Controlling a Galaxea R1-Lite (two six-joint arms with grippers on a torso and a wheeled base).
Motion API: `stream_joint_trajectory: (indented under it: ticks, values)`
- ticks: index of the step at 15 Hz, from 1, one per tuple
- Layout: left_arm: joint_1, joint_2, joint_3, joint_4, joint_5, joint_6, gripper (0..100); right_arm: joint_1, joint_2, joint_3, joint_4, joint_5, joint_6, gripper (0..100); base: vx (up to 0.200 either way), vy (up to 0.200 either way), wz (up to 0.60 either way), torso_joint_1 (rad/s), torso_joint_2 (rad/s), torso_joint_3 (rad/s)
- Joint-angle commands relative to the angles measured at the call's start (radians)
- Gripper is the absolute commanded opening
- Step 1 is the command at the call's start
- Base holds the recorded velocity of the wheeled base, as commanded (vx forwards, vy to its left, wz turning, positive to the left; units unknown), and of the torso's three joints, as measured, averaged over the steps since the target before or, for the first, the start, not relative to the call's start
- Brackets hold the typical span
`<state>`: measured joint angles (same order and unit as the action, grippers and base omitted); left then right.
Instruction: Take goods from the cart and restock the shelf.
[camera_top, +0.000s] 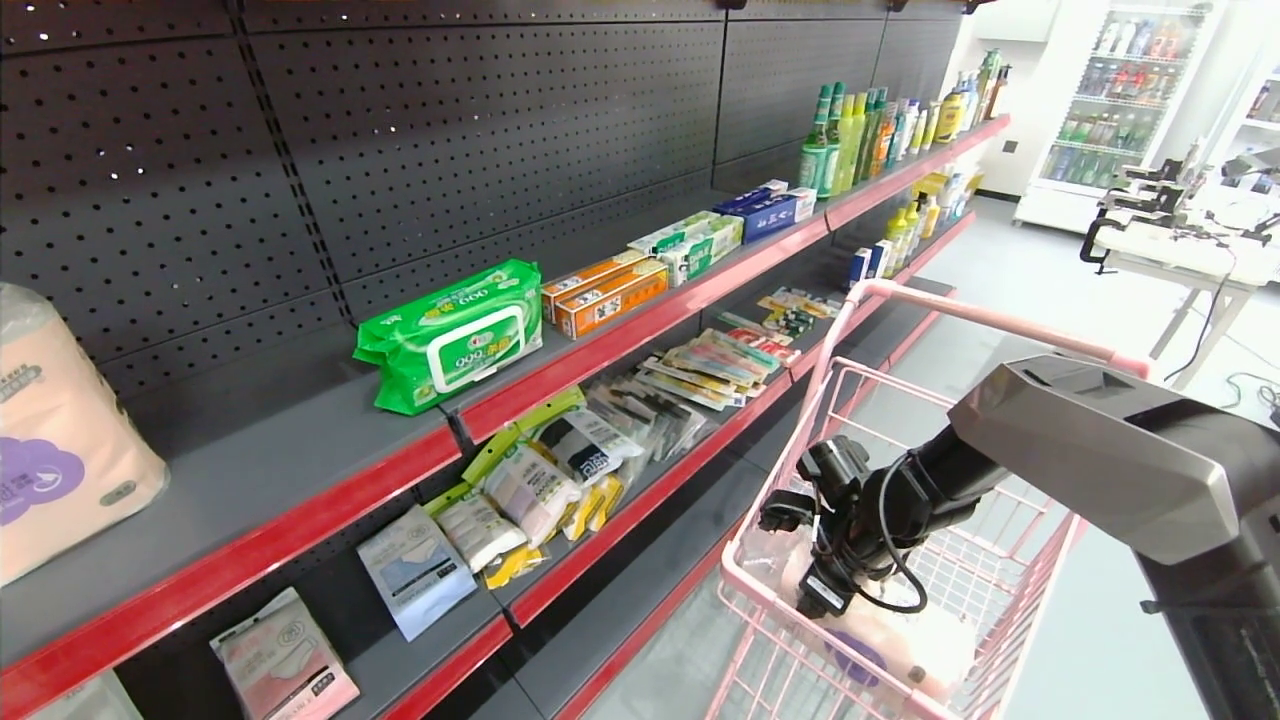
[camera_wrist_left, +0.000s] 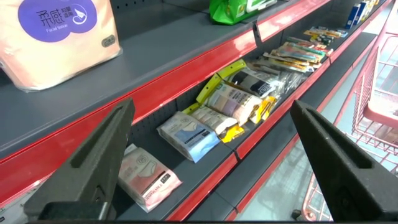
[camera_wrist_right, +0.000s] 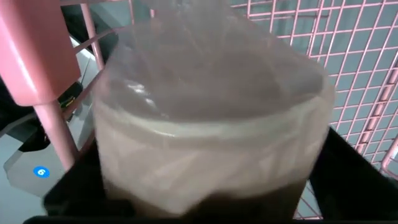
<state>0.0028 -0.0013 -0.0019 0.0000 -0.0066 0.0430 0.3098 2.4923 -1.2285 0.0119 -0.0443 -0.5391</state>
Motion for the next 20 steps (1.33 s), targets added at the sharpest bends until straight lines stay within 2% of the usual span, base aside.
stream_joint_trajectory:
  ticks: [1, 6, 8, 9, 10, 17, 20]
  values:
    - [0.0, 0.001, 0.0, 0.0, -0.001, 0.0, 100, 0.002, 0.011, -0.002, 0.0, -0.003, 0.002, 0, 0.0, 0.0, 0.0, 0.0, 0.0, 0.0]
    - [0.0, 0.001, 0.0, 0.0, 0.0, 0.0, 100, -0.001, -0.04, 0.006, 0.016, -0.029, 0.011, 0, 0.0, 0.0, 0.0, 0.0, 0.0, 0.0]
    - [0.0, 0.001, -0.001, 0.0, 0.0, 0.0, 100, -0.006, -0.101, -0.006, 0.092, -0.032, 0.01, 0, 0.0, 0.0, 0.0, 0.0, 0.0, 0.0]
    - [0.0, 0.001, -0.001, 0.002, -0.001, 0.0, 100, -0.017, -0.173, -0.066, 0.269, -0.036, 0.021, 0, 0.0, 0.0, 0.0, 0.0, 0.0, 0.0]
    - [0.0, 0.001, 0.0, 0.0, -0.001, 0.0, 100, -0.02, -0.204, -0.092, 0.321, -0.036, 0.039, 0, 0.0, 0.0, 0.0, 0.0, 0.0, 0.0]
    - [0.0, 0.001, 0.0, 0.002, -0.001, 0.0, 100, -0.077, -0.394, -0.085, 0.332, -0.083, 0.061, 0, 0.0, 0.0, 0.0, 0.0, 0.0, 0.0]
    - [0.0, 0.001, -0.001, 0.003, 0.0, -0.008, 100, -0.163, -0.625, -0.057, 0.359, -0.082, 0.077, 0, 0.0, 0.0, 0.0, 0.0, 0.0, 0.0]
